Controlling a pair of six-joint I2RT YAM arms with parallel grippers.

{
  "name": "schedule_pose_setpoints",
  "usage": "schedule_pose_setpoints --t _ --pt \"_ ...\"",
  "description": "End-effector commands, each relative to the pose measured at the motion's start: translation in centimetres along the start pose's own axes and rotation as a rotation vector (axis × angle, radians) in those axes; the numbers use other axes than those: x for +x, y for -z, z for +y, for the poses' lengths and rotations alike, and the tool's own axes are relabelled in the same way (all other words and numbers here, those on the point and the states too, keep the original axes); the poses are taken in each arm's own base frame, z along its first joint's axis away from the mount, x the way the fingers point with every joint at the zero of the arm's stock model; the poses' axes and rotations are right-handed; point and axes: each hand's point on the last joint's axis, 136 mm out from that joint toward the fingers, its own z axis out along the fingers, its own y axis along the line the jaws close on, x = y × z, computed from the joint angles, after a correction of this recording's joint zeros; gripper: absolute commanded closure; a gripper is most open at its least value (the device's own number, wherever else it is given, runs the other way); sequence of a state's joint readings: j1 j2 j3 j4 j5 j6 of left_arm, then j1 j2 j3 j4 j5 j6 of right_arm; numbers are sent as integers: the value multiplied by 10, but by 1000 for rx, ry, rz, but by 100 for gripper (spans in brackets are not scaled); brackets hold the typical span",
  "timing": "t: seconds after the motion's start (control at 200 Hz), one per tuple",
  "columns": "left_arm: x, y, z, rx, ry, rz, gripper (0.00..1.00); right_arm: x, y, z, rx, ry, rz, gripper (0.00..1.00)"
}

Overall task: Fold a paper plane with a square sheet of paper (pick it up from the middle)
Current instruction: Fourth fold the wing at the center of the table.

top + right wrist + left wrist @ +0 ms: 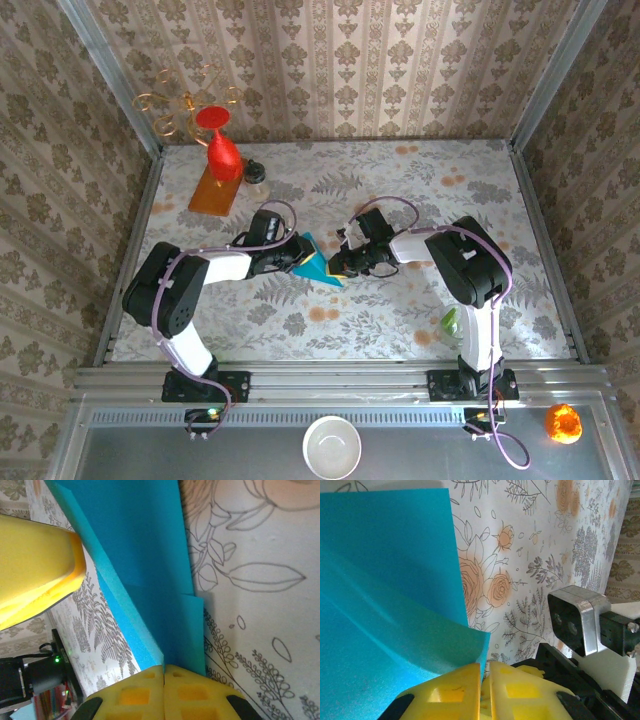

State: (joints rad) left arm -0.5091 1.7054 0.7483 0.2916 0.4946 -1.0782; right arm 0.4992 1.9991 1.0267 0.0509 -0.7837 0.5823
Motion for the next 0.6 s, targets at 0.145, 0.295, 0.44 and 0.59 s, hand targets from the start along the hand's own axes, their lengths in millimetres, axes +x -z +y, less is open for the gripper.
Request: schedule_pose_setpoints --t 0.145,0.295,0.44,0.59 --pt "0 -6 -3 17 2 15 87 6 -1 -2 -24 -107 55 91" --pt "-1 -9 8 -17 38 11 89 6 -1 -6 -14 -115 55 91" --pt "-1 -13 13 -21 56 15 89 7 0 -9 2 -119 55 88" --pt "-3 -15 12 -23 56 14 89 8 3 -8 4 -102 54 84"
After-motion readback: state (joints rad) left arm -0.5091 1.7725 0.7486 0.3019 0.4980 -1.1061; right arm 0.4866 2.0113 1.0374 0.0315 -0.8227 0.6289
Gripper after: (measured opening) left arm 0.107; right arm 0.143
